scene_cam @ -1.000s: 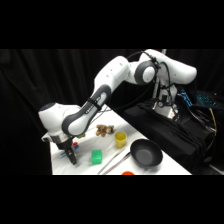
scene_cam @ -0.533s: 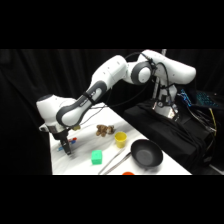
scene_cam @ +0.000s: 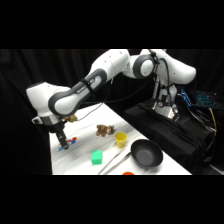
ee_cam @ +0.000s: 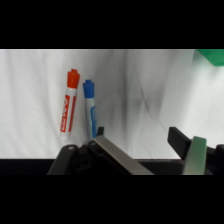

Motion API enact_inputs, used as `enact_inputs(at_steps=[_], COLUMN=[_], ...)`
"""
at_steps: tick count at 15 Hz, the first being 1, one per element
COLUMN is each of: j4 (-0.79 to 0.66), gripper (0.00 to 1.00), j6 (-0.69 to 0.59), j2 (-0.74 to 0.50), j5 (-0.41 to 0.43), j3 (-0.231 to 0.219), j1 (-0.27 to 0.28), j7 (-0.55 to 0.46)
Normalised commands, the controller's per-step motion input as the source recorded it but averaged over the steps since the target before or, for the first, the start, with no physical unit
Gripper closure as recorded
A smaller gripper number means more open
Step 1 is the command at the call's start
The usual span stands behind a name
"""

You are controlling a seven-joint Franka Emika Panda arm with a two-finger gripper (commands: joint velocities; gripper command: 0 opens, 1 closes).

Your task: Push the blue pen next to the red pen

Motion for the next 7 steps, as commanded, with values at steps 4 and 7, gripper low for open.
enact_inputs(at_steps=[4, 7], j4=[-0.64, -0.69], gripper=[0.00, 0.00], j6=[-0.32, -0.17], j2=[-0.71, -0.67], j5=[-0.043, 0.028], j3=[-0.071, -0.129], j1=[0.115, 0.150], j7=[0.18, 0.13])
